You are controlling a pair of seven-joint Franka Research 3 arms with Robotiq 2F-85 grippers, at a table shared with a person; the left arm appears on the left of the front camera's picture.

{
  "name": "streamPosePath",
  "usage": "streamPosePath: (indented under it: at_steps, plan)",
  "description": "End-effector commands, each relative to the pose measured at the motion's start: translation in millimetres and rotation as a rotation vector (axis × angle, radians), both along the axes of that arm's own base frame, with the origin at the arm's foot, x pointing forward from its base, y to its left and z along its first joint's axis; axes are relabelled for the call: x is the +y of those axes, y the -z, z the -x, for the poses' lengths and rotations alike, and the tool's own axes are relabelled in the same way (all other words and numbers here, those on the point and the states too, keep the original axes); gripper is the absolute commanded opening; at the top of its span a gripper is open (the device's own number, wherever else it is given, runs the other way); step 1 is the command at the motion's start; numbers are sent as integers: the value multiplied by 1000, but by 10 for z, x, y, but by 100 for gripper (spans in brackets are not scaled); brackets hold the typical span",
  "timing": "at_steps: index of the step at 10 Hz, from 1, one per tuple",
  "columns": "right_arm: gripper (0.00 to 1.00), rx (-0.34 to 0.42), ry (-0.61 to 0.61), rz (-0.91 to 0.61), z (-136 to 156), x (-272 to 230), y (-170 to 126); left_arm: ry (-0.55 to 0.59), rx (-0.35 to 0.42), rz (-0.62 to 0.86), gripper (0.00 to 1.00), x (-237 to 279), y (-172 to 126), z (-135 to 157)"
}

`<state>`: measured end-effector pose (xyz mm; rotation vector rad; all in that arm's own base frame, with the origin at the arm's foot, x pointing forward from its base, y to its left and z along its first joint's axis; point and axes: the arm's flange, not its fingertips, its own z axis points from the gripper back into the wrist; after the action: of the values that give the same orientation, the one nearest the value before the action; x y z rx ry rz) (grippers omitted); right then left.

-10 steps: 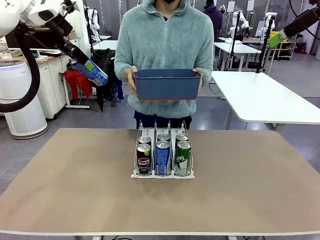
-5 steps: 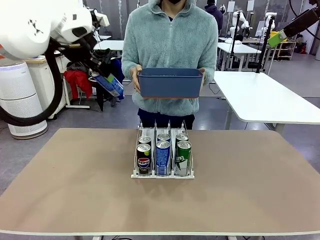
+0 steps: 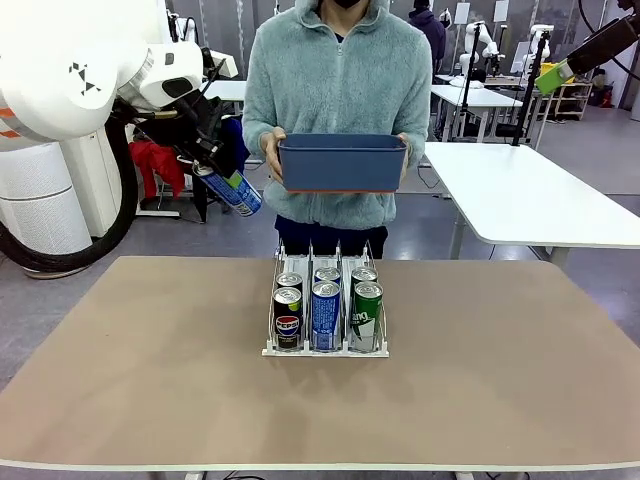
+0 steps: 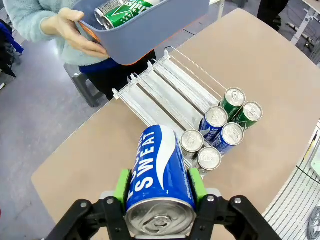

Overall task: Fill the beverage cans into the dispenser.
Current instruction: Place the picked Ionic drink in the line of the Automatic Can Dispenser with the same cans.

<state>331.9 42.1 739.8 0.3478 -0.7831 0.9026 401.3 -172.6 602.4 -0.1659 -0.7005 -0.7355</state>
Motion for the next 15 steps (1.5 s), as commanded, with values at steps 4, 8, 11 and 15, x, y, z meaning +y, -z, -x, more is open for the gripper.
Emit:
streamPosePath:
  at_steps: [4, 8, 11, 15]
  plan:
    - [100, 1, -1, 3, 4, 10, 6, -52, 1, -40, 57, -29, 0, -28]
    - [100, 1, -1, 3, 4, 10, 6, -41, 13, -104, 57, -724, 105, 397]
    - [100, 1, -1, 3, 4, 10, 6, 35, 90, -127, 57, -1250, 283, 628]
    - [100, 1, -1, 3, 4, 10, 6, 196, 144, -111, 57, -1442, 383, 674]
